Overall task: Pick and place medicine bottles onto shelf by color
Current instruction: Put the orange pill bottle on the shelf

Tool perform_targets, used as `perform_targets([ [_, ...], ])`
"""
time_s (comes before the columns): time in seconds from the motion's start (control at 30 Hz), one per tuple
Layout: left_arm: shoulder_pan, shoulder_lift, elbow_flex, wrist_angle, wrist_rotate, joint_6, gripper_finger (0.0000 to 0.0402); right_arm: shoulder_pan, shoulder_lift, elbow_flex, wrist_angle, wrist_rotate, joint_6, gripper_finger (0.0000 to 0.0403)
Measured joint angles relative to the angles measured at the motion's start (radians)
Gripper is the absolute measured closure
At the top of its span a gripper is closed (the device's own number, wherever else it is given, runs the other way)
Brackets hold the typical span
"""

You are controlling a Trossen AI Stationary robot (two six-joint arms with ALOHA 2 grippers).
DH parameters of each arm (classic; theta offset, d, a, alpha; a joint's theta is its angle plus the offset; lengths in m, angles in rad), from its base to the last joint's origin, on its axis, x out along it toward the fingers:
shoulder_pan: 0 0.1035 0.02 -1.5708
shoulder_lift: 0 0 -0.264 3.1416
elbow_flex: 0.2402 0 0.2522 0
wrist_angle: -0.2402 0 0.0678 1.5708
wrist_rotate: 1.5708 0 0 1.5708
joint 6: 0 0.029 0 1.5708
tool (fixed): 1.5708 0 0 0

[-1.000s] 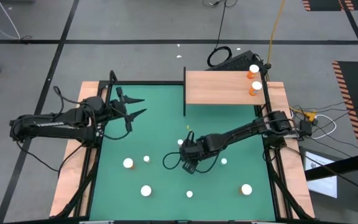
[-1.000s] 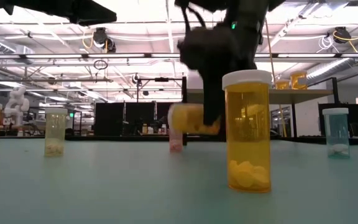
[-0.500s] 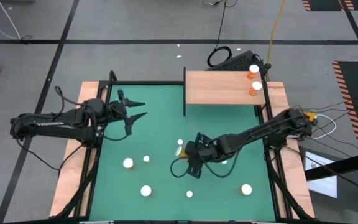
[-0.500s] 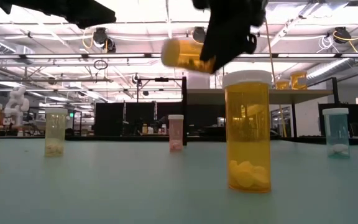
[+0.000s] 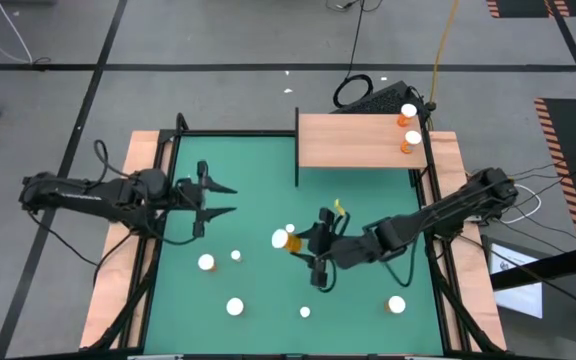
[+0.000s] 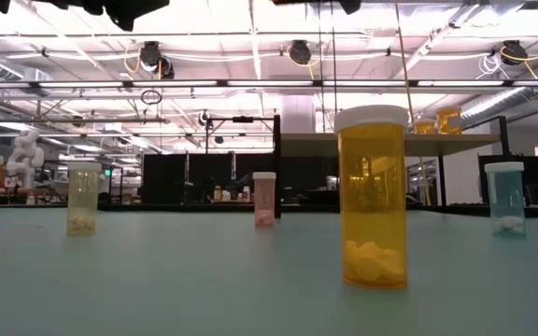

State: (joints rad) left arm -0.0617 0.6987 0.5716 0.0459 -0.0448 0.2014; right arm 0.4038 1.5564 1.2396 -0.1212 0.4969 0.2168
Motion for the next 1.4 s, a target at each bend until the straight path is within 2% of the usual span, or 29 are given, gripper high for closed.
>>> perform_targets([
  [0.13,-0.051,0.053,0.001,0.023,0.000,-0.022,0.0150,-0.017,-0.059,-0.102,0.223,0.000,-0.135,0.0221],
  [0.23,-0.076,0.122,0.001,0.116,-0.004,-0.032,0.0104,-0.031,-0.104,-0.196,0.430,0.001,-0.227,0.0221],
  [0.4,-0.092,0.263,0.001,0.373,-0.059,0.015,0.0038,-0.042,-0.163,-0.381,0.815,-0.001,-0.348,0.0219],
  [0.53,-0.094,0.372,0.001,0.601,-0.053,0.012,0.0013,-0.055,-0.206,-0.509,1.012,0.001,-0.402,0.0219],
  [0.67,-0.080,0.459,0.021,0.711,-0.026,-0.038,0.0010,-0.081,-0.267,-0.580,1.051,0.000,-0.405,0.0218],
  [0.8,-0.055,0.536,0.090,0.717,-0.022,-0.083,0.0009,-0.109,-0.305,-0.606,1.053,-0.001,-0.386,0.0218],
  [1.07,-0.034,0.693,0.251,0.710,0.106,-0.093,0.0009,-0.110,-0.288,-0.630,1.044,-0.028,-0.352,0.0218],
  [1.2,-0.034,0.725,0.318,0.659,0.124,-0.092,0.0009,-0.103,-0.283,-0.631,1.051,-0.029,-0.348,0.0218],
  [1.4,-0.023,0.724,0.349,0.614,0.124,-0.087,0.0009,-0.101,-0.283,-0.630,1.106,-0.029,-0.416,0.0218],
])
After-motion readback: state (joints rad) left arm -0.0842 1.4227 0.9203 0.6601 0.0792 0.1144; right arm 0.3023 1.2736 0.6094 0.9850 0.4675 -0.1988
